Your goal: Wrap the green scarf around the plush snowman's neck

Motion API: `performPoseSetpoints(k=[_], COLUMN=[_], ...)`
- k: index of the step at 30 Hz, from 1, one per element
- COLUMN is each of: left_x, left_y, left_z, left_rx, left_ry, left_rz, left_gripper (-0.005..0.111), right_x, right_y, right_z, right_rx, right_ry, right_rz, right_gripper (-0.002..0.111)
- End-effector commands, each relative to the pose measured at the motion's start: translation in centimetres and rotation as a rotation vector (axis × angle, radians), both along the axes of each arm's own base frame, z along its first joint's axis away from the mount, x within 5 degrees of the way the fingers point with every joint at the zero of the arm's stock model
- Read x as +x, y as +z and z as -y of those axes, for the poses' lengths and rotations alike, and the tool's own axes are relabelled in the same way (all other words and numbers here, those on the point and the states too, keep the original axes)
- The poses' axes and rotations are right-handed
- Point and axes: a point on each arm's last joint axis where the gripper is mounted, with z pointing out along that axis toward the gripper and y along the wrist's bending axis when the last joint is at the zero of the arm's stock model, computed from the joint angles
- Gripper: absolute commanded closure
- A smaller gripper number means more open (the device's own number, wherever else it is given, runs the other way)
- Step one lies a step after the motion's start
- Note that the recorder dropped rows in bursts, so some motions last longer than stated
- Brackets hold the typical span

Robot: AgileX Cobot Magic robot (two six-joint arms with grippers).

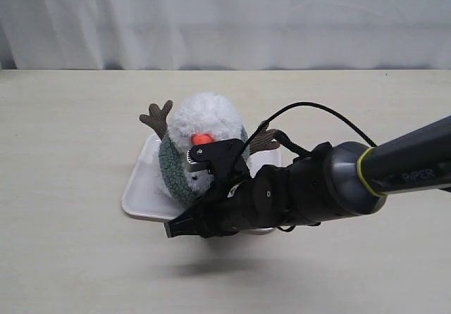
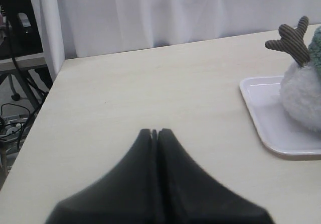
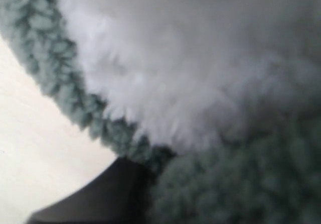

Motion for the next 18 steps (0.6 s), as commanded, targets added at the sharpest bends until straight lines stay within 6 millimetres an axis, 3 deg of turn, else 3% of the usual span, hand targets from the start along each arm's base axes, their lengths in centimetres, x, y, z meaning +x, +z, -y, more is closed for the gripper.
performPoseSetpoints(k=[1,2,14,18], left_x=[0.0,0.0,0.0,0.0], left_y=[0.0,0.0,0.0,0.0], left_z=[0.0,0.0,0.0,0.0], left_rx=[-0.005,-0.005,-0.005,-0.005], left_ry=[0.003,0.003,0.003,0.003], left_rz=[0.01,0.01,0.01,0.01], left_gripper=[0.107,0.107,0.107,0.107], right_x=[0.1,0.0,-1.4,-2.1], right_y=[-0.2,-0.1,1.1,2.4], right_z=[0.1,0.1,0.0,0.1], right_rx=[-0.001,-0.002,-0.03,-0.036], right_ry=[-0.008,-0.004,0.111,0.186], right_rz=[-0.009,-0.007,-0.095,-0.12], right_gripper=[0.1,0.104,0.104,0.104])
